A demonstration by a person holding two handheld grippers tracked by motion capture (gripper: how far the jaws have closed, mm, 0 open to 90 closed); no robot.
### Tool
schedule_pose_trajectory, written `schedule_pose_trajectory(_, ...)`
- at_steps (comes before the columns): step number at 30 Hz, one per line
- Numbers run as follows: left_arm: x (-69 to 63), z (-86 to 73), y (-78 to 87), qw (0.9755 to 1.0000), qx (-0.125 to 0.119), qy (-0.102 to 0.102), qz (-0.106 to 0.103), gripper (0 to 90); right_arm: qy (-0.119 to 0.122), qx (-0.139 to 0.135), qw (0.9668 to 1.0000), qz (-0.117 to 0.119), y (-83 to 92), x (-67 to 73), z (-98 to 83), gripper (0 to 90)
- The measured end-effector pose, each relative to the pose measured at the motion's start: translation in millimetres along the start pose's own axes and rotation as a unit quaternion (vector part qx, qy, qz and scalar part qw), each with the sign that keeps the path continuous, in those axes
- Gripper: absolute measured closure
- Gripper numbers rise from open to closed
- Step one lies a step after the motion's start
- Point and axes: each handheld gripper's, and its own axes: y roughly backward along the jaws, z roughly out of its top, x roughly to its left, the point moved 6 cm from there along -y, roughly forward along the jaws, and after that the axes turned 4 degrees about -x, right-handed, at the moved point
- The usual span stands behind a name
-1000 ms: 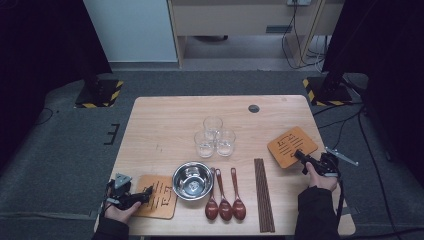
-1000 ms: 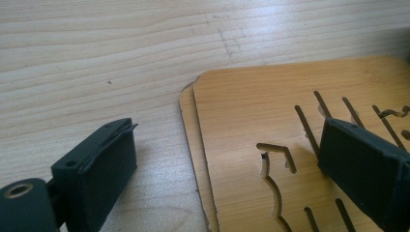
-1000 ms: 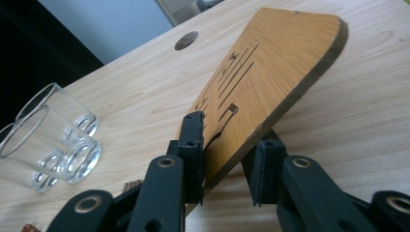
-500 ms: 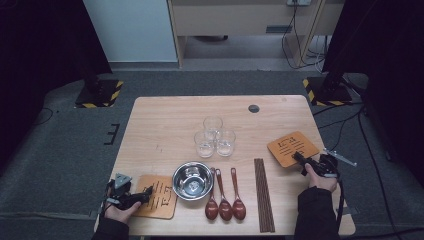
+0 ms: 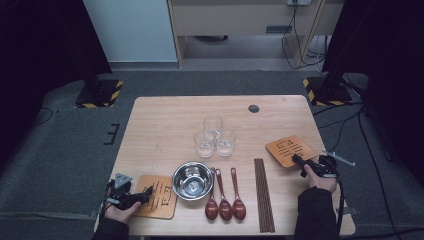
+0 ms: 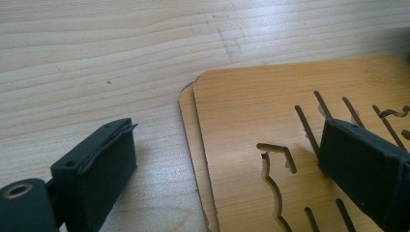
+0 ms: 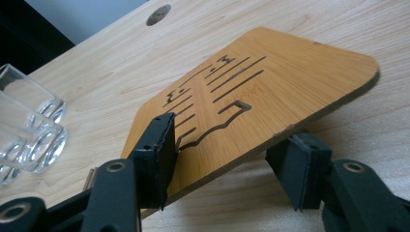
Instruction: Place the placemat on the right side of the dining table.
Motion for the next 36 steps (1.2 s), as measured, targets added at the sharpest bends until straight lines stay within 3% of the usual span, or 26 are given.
schedule_pose_trajectory(13,0.0,0.0,0.0,1.0,0.0,0.0,0.0,5.5,0.009,0.01,0.9997,-0.02,0.0,-5.0,-2.9,39.3)
schedule_pose_trajectory(17,0.0,0.0,0.0,1.0,0.0,0.0,0.0,5.6,0.021,0.015,0.999,-0.037,2.5,-8.8,-5.7,37.7)
schedule_pose_trajectory(23,0.0,0.0,0.0,1.0,0.0,0.0,0.0,5.5,0.032,0.022,0.9983,-0.044,5.4,-10.7,-9.9,37.5)
schedule_pose_trajectory(28,0.0,0.0,0.0,1.0,0.0,0.0,0.0,5.5,0.059,0.02,0.9971,-0.045,8.4,-8.2,-11.0,38.0)
schedule_pose_trajectory(31,0.0,0.0,0.0,1.0,0.0,0.0,0.0,5.5,0.079,0.018,0.9961,-0.034,8.6,-5.4,-9.5,37.4)
schedule_pose_trajectory(36,0.0,0.0,0.0,1.0,0.0,0.0,0.0,5.5,0.125,0.024,0.9916,-0.023,7.3,0.0,-5.2,41.6)
